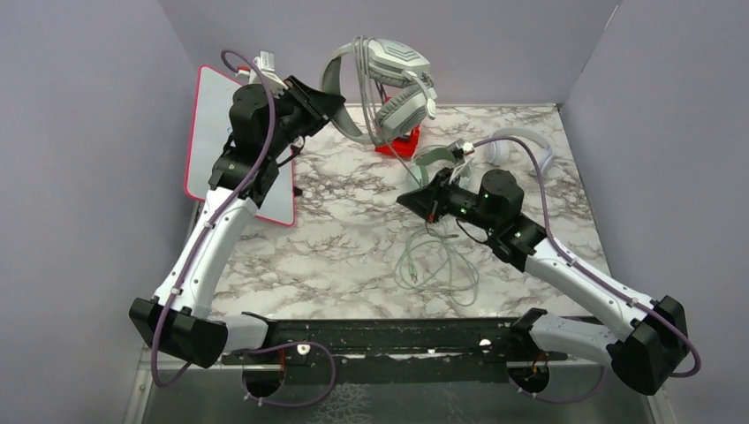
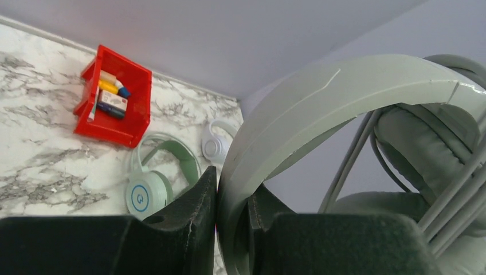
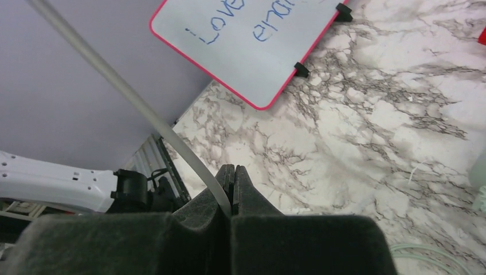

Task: Wrap the headphones
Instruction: Wrap the headphones cable around the headphones.

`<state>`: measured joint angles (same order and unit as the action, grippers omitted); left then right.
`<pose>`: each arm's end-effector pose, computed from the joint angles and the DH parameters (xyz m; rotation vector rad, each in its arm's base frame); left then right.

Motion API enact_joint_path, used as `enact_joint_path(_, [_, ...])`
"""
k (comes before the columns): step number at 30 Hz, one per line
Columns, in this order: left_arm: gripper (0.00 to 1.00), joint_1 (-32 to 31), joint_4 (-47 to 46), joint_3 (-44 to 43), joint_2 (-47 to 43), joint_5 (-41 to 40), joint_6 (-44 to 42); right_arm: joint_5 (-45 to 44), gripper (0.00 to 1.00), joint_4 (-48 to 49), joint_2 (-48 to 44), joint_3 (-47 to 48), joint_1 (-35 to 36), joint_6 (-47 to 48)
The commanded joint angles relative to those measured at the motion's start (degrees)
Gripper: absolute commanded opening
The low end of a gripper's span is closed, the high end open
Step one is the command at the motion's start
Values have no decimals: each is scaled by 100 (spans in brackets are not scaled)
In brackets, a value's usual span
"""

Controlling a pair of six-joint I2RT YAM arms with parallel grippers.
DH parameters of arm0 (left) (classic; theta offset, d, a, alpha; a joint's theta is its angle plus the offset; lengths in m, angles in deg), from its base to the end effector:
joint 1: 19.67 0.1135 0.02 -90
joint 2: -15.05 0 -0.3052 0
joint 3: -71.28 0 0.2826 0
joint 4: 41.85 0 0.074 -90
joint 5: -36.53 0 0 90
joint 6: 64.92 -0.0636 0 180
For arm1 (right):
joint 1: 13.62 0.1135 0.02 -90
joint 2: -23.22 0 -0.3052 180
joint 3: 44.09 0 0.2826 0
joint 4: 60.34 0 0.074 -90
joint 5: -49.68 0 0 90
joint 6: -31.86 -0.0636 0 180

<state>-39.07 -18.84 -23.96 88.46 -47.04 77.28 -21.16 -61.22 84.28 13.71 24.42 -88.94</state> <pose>0.3111 -0.1171 0.5083 -0.3887 1.6505 -1.0473 0.2141 0.1940 0.3548 -0.3863 1.7365 1.1688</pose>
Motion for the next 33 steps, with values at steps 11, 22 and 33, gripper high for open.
enact_joint_path(11, [0, 296, -1047, 581, -277, 3165, 615, 1263, 10, -423, 1221, 586, -881, 918])
enact_joint_path(22, [0, 296, -336, 979, -641, 3840, -219, 1634, 18, -157, 1557, 728, -1300, 1573])
enact_joint_path(33, [0, 296, 418, 1470, -1011, 4123, -902, 1956, 4, 137, 1880, 835, -1440, 2435])
